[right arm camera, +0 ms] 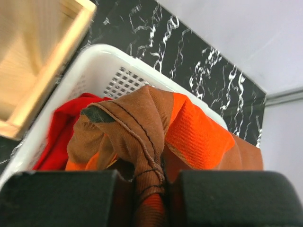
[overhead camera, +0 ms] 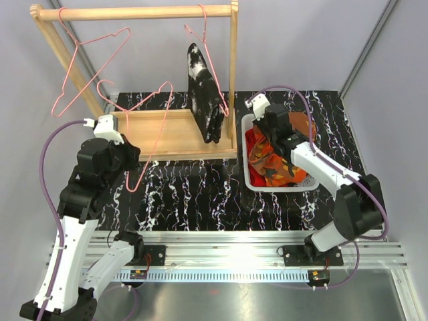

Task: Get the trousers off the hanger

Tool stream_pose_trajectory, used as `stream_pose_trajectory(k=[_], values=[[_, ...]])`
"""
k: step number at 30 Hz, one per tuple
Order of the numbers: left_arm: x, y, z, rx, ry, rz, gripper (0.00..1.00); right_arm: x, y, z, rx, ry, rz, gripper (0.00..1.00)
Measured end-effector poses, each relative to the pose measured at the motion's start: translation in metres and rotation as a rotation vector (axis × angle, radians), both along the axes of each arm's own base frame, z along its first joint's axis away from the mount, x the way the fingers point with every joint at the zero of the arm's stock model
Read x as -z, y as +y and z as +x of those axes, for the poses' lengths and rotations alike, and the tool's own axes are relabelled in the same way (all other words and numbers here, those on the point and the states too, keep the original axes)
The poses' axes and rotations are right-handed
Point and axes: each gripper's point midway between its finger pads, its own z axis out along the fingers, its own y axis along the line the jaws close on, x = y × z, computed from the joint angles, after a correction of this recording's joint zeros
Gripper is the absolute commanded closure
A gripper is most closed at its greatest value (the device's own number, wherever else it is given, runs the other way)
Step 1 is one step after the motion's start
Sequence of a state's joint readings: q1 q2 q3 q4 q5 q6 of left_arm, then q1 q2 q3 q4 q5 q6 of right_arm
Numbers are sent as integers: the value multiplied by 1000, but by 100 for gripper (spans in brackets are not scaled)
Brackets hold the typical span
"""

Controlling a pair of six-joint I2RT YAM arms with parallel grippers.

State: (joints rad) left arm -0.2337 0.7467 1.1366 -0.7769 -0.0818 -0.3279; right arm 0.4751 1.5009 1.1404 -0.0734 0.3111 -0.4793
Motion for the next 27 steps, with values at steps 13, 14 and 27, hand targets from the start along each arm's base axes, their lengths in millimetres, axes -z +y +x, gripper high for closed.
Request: stream_pose_trajectory(k=[13,14,27], values=[[-1,-1,-1,15,-5,10,100,36,12,-12,-117,188,116,13],[-1,-1,-1,16,-5,10,100,34,12,-15,-126,209,135,2],[2,0,-5,20,4,17,100,-53,-22,-51,54,181,540,0]])
